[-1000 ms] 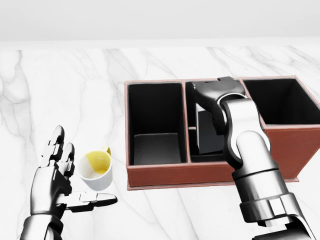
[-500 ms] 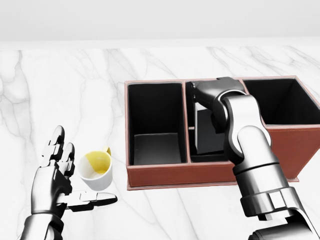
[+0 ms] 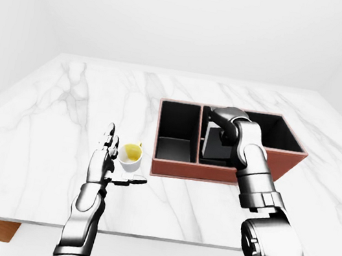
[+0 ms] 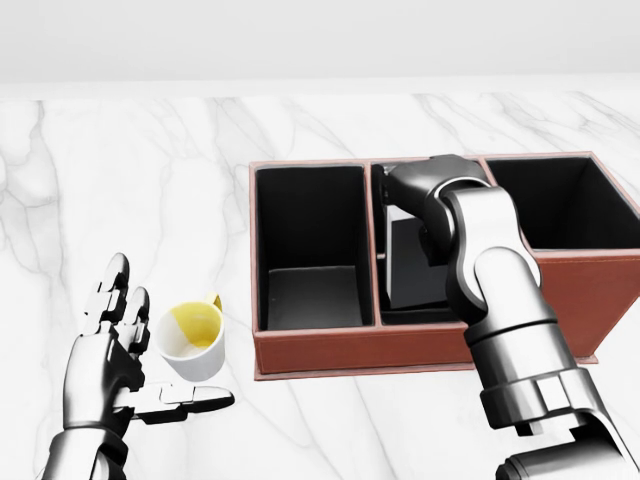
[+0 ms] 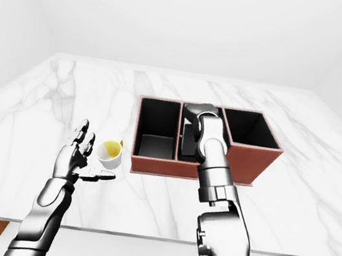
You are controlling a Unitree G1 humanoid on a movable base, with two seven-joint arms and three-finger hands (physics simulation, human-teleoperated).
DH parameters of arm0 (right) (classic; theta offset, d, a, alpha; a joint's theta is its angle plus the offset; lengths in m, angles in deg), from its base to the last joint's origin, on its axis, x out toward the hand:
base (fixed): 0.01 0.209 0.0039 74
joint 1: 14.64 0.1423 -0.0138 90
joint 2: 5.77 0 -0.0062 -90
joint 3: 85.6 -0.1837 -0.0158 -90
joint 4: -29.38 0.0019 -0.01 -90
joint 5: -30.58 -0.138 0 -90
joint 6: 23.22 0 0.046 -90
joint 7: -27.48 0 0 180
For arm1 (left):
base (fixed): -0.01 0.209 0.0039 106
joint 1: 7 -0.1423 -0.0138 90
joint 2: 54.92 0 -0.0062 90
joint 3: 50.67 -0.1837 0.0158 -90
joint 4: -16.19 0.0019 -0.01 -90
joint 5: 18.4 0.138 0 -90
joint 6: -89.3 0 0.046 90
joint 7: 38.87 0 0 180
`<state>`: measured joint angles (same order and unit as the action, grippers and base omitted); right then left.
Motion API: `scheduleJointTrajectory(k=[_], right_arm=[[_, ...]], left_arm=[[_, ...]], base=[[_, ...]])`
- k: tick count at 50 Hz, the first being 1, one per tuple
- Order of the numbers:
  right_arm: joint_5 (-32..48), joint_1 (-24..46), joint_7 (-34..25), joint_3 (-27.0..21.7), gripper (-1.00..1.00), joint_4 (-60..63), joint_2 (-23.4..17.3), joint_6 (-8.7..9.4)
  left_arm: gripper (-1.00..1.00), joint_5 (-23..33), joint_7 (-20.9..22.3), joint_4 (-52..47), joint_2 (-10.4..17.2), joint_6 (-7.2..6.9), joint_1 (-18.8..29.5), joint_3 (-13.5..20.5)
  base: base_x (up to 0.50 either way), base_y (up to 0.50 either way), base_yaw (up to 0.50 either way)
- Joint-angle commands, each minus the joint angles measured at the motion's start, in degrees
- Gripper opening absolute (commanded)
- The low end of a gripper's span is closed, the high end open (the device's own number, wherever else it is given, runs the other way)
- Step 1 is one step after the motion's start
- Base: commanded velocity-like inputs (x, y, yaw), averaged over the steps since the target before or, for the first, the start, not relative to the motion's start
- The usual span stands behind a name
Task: Pick up the book and place it in the caddy.
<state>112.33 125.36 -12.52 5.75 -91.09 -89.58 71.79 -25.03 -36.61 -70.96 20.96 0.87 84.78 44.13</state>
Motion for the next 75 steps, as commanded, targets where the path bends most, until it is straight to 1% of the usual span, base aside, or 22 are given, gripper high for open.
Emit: scheduleJointTrajectory(k=[1, 6, 7, 11, 12, 13, 14, 17, 19, 21, 24, 29, 33, 35, 39, 41, 44, 45, 49, 53, 60, 75], right_arm=[[1.38, 1.12, 0.0, 0.03, -1.0, -0.22, -0.52, -0.01], [1.51, 1.25, 0.0, 0.02, -1.0, 0.12, -0.68, -0.01], [1.42, 1.62, 0.0, -0.16, -1.0, -0.1, -0.83, -0.01], [1.08, 2.01, 0.0, -0.32, -1.0, -0.8, -0.91, -0.01], [1.4, 2.24, 0.0, -0.03, -0.63, -1.09, -1.29, -0.01], [1.59, 2.32, 0.0, -0.01, -0.05, -0.99, -1.36, -0.01], [1.88, 2.3, 0.0, 0.05, 1.0, -0.51, -1.44, -0.01], [2.51, 2.17, 0.0, 0.06, 1.0, 0.37, -1.47, -0.01], [2.62, 2.15, 0.0, -0.01, 1.0, 0.44, -1.44, -0.01], [3.16, 2.15, 0.0, -0.06, 1.0, 1.13, -1.6, -0.01], [3.99, 2.03, 0.0, -0.39, 1.0, 2.39, -1.81, -0.01], [5.12, 1.51, 0.0, -0.53, 1.0, 4.17, -1.94, -0.01], [5.5, 1.67, 0.0, -0.73, 1.0, 4.52, -1.9, -0.01], [5.81, 1.68, 0.0, -0.81, 1.0, 5.06, -1.8, -0.01], [6.01, 1.8, 0.0, -1.01, 1.0, 5.42, -1.81, -0.01], [6.4, 1.55, 0.0, -0.89, 1.0, 6.12, -1.66, -0.01], [6.97, 1.16, 0.0, -0.95, 1.0, 7.86, -1.29, -0.01], [7.28, 1.15, 0.0, -0.98, 1.0, 8.93, -1.17, -0.01], [8.52, 0.39, 0.0, -1.05, 1.0, 13.06, -0.12, -0.01], [9.46, 0.04, 0.0, -0.88, 1.0, 17.93, 0.8, -0.01], [13.05, 0.58, 0.0, -1.24, 1.0, 23.85, 1.63, -0.01], [18.25, 0.99, 0.0, -2.5, 1.0, 34.09, 2.82, -0.01]], left_arm=[[1.0, -0.11, 0.04, 0.44, 0.04, 0.28, 0.16, 0.05], [1.0, -0.13, 0.06, 0.73, 0.05, 0.47, 0.27, 0.06], [1.0, -0.12, -0.01, -0.06, 0.02, -0.03, -0.03, -0.04], [1.0, -0.12, -0.04, -0.33, 0.01, -0.21, -0.1, -0.04], [1.0, -0.11, -0.07, -0.6, 0.0, -0.4, -0.18, -0.06], [1.0, -0.12, -0.09, -0.68, -0.01, -0.46, -0.19, -0.05], [1.0, -0.15, -0.07, -0.27, 0.01, -0.25, 0.01, 0.04], [1.0, -0.22, 0.04, 1.55, 0.1, 0.82, 0.76, 0.24], [1.0, -0.24, 0.03, 1.63, 0.11, 0.87, 0.79, 0.24], [1.0, -0.2, -0.12, 0.44, 0.07, 0.16, 0.32, 0.04], [1.0, -0.19, -0.38, -2.31, -0.09, -1.48, -0.76, -0.18], [1.0, 0.01, -0.52, -3.27, -0.23, -2.19, -0.99, -0.34], [1.0, -0.02, -0.48, -3.11, -0.21, -2.23, -0.78, -0.23], [1.0, -0.14, -0.56, -3.66, -0.17, -2.81, -0.77, -0.13], [1.0, -0.07, -0.65, -4.26, -0.24, -3.2, -0.95, -0.2], [1.0, 0.01, -0.91, -6.84, -0.39, -4.77, -1.94, -0.51], [1.0, 0.07, -0.96, -7.71, -0.52, -5.35, -2.21, -0.53], [1.0, 0.15, -1.24, -10.27, -0.65, -6.57, -3.08, -0.86], [1.0, 0.35, -1.53, -13.87, -0.91, -6.57, -4.12, -1.2], [1.0, 0.4, -0.98, -9.94, -0.76, -6.57, -2.66, -0.65], [1.0, 0.33, -0.86, -8.8, -0.67, -6.47, -2.22, -0.51], [1.0, 0.58, -0.85, -11.59, -0.87, -6.57, -3.66, -0.91]], base=[[0.0, 0.0, 0.0], [0.0, 0.0, 0.0], [0.0, 0.0, 0.0], [0.0, 0.0, 0.0], [0.0, 0.0, 0.0], [0.0, 0.0, 0.0], [0.0, 0.0, 0.0], [0.0, 0.0, 0.0], [0.0, 0.0, 0.0], [0.0, 0.0, 0.0], [0.0, 0.0, 0.0], [0.0, 0.0, 0.0], [0.0, 0.0, 0.0], [0.0, 0.0, 0.0], [0.0, 0.0, 0.0], [0.0, 0.0, 0.0], [0.0, 0.0, 0.0], [0.0, 0.0, 0.0], [0.0, 0.0, 0.0], [0.0, 0.0, 0.0], [0.0, 0.0, 0.0], [0.0, 0.0, 0.0]])
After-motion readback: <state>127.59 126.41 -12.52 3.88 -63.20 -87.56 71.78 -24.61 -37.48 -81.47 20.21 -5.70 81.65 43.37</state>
